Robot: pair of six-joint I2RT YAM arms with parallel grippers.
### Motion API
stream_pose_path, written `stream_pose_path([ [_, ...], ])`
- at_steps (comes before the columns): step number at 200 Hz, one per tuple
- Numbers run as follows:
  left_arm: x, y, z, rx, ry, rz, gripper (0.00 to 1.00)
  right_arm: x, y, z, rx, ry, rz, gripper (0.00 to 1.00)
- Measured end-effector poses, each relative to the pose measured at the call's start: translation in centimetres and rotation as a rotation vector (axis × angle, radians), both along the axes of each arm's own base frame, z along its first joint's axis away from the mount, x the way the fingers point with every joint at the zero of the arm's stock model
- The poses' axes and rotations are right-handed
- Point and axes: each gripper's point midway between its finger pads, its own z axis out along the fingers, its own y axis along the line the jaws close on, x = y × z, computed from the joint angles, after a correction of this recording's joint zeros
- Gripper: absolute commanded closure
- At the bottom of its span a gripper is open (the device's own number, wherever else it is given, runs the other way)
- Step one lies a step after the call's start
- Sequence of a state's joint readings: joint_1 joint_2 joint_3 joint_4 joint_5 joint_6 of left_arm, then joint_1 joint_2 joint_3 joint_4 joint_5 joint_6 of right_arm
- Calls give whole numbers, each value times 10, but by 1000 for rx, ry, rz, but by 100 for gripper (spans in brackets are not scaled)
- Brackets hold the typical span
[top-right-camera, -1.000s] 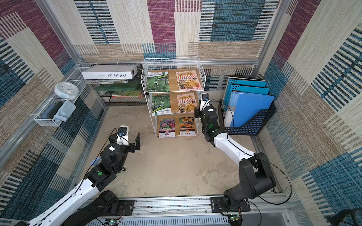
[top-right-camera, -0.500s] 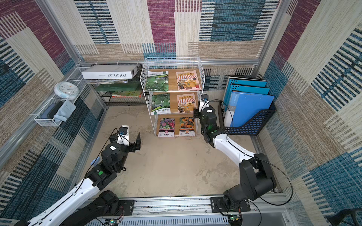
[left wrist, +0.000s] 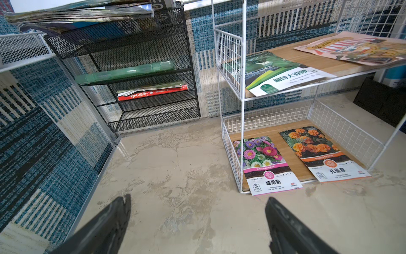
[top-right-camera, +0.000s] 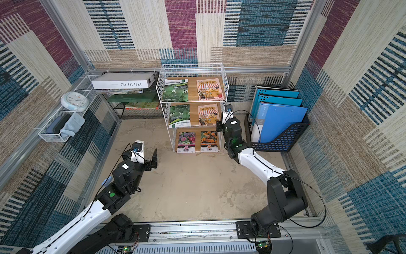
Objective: Take the seed bag off the shelf
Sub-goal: Adjust the shelf at the center of the board.
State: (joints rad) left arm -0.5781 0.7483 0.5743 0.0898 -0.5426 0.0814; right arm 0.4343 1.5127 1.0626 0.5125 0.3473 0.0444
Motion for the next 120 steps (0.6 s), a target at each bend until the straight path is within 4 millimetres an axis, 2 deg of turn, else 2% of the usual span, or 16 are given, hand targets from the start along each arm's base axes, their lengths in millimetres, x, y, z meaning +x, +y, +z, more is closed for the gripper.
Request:
stream_pose_path([
  [13,0,0,0,0,0,0,1,0,0,0,1,0,0,84],
  [49,0,0,0,-1,0,0,1,0,0,11,29,-37,1,58],
  [120,-1,-3,3,-4,0,-19,1,-5,-1,22,41,-57,2,35],
])
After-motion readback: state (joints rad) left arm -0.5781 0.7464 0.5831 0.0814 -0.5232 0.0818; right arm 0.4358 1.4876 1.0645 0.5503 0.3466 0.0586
